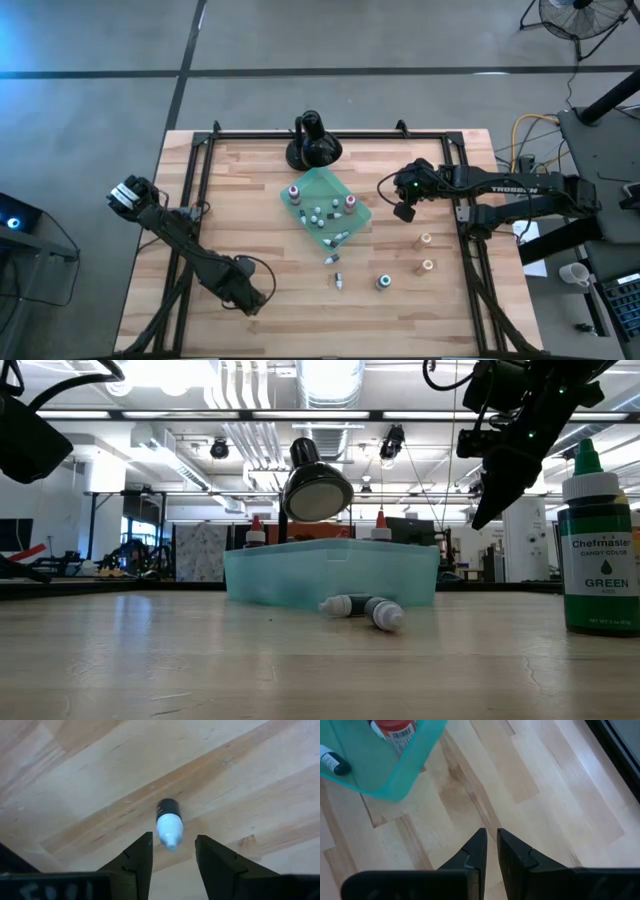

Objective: Pick & Place food coloring
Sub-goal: Put the small black food coloring bottle into the green bin

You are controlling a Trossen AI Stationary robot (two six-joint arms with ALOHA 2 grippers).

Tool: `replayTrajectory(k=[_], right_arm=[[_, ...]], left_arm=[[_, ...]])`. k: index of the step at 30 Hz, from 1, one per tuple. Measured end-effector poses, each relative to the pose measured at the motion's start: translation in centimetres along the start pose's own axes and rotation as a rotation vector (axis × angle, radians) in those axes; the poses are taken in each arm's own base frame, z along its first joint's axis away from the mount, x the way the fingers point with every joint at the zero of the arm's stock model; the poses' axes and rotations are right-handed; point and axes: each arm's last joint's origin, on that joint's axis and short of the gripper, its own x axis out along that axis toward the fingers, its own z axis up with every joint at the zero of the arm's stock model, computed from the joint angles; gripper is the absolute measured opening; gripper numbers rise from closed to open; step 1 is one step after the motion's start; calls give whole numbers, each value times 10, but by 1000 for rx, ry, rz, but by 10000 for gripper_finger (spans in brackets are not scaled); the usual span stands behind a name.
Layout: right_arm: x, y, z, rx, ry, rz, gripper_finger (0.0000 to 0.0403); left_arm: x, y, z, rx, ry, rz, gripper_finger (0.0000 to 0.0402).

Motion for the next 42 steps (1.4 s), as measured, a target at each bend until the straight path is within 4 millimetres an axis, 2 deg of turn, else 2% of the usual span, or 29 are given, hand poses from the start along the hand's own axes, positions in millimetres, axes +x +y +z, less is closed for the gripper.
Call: replayTrajectory(k=[11,23,30,37,42], right_arm=[[0,0,0,9,-4,1,38],[0,0,0,12,-5,1,38],[0,0,1,11,-5,1,38],[0,0,1,3,-6,-1,38],[0,0,1,3,-7,0,38]], left_arm=[[2,1,1,16,-19,-6,118],[3,0,2,17,-7,-16,40],[1,-3,4,4,-21,-36,27],[-14,-15,23,10,-40,-91,25],[-44,-22,54,45,-106,-65,25]])
